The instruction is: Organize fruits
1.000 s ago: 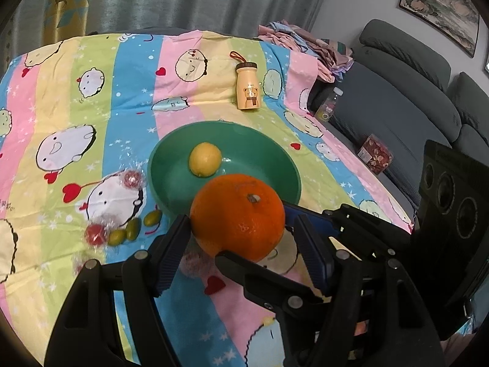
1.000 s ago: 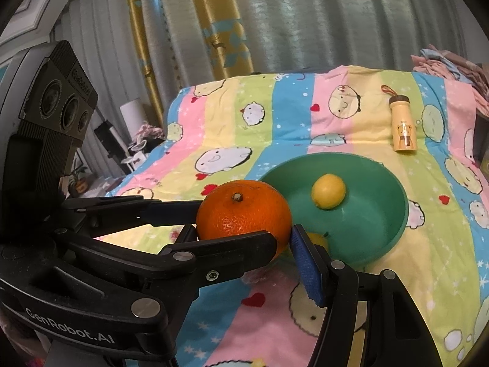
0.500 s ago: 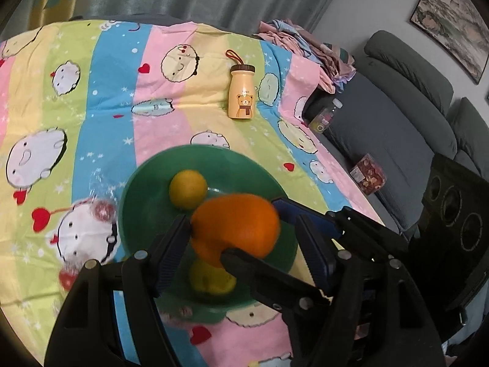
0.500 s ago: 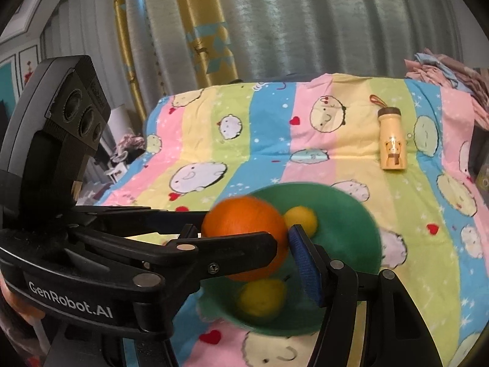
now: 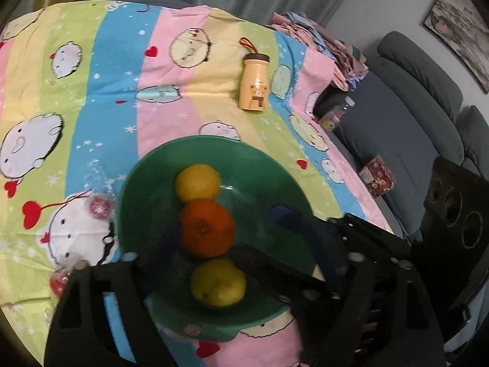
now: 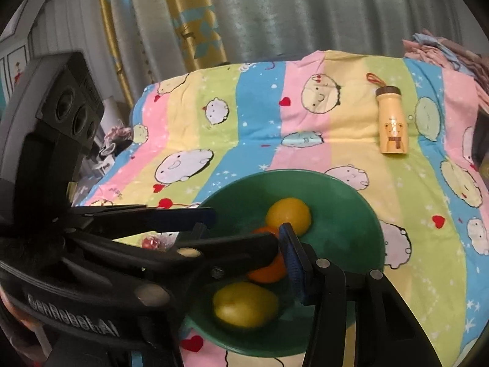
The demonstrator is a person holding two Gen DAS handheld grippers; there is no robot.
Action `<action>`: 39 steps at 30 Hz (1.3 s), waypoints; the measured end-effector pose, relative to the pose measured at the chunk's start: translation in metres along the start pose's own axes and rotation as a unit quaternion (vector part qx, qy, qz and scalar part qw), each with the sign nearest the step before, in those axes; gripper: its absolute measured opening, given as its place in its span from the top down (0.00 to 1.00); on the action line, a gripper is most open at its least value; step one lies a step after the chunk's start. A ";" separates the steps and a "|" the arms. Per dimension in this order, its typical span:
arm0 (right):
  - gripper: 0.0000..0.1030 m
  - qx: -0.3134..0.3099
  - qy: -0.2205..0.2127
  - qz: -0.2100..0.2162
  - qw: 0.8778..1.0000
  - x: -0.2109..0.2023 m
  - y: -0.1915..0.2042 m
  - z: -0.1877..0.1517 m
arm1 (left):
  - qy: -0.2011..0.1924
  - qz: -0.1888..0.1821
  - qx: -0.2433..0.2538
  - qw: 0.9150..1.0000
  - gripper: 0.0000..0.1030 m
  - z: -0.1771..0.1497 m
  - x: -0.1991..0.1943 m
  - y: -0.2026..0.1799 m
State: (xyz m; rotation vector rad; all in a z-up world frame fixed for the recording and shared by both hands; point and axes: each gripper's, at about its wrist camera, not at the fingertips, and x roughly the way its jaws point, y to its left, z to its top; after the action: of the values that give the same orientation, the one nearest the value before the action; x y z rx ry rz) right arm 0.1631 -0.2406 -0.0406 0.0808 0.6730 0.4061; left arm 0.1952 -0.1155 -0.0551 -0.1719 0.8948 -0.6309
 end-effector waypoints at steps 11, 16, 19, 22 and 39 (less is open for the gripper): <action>0.43 0.008 -0.005 -0.003 1.000 -0.026 0.007 -0.019 | -0.036 0.043 -0.026 0.998 0.12 -0.017 -0.053 0.037; 0.43 0.011 -0.010 0.002 1.000 -0.043 0.010 -0.027 | -0.053 0.077 -0.049 0.994 0.12 -0.037 -0.083 0.063; 0.43 0.013 -0.010 0.007 1.000 -0.049 0.012 -0.030 | -0.066 0.105 -0.071 0.990 0.12 -0.051 -0.100 0.079; 0.43 0.018 -0.004 0.014 1.000 -0.052 0.015 -0.035 | -0.077 0.127 -0.087 0.985 0.13 -0.067 -0.117 0.092; 0.43 0.002 0.061 0.042 0.997 -0.042 0.052 -0.076 | -0.033 0.168 -0.104 0.980 0.13 -0.144 -0.121 0.109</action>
State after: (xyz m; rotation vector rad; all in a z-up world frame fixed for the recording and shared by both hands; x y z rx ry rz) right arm 0.0686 -0.2137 -0.0641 0.0890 0.7923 0.4926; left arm 0.0763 0.0596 -0.1066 -0.2223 0.8999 -0.2146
